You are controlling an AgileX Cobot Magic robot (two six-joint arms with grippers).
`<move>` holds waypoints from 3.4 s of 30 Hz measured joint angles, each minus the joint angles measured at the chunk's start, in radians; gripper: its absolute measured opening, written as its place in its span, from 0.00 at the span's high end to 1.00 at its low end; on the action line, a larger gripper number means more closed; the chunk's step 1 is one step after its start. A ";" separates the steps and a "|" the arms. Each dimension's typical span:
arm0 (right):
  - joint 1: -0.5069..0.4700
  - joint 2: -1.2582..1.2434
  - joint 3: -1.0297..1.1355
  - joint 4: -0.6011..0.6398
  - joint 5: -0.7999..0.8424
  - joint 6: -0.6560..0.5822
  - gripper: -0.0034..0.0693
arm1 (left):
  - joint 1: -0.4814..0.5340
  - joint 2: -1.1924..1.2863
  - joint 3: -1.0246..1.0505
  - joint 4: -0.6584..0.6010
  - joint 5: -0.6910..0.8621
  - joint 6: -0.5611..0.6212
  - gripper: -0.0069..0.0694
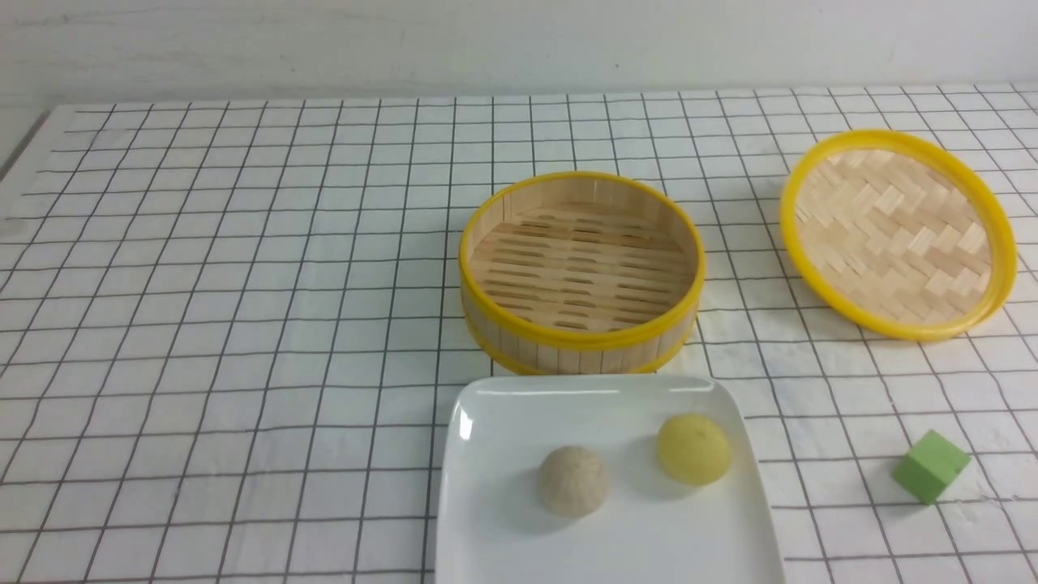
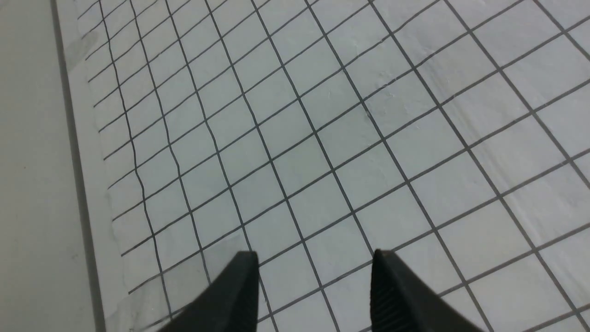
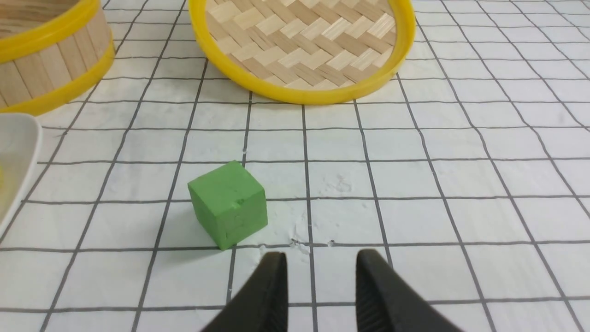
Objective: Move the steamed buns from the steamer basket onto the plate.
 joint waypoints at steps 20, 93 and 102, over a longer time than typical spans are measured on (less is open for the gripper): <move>0.000 0.000 0.000 -0.009 0.000 0.000 0.62 | 0.000 0.000 0.000 0.000 0.001 0.000 0.44; -0.003 0.000 0.000 -0.010 0.000 0.000 0.62 | 0.604 -0.360 0.587 -0.465 -0.734 -0.105 0.44; -0.003 0.000 0.000 -0.010 0.000 0.000 0.62 | 0.604 -0.360 0.615 -0.478 -0.787 -0.068 0.44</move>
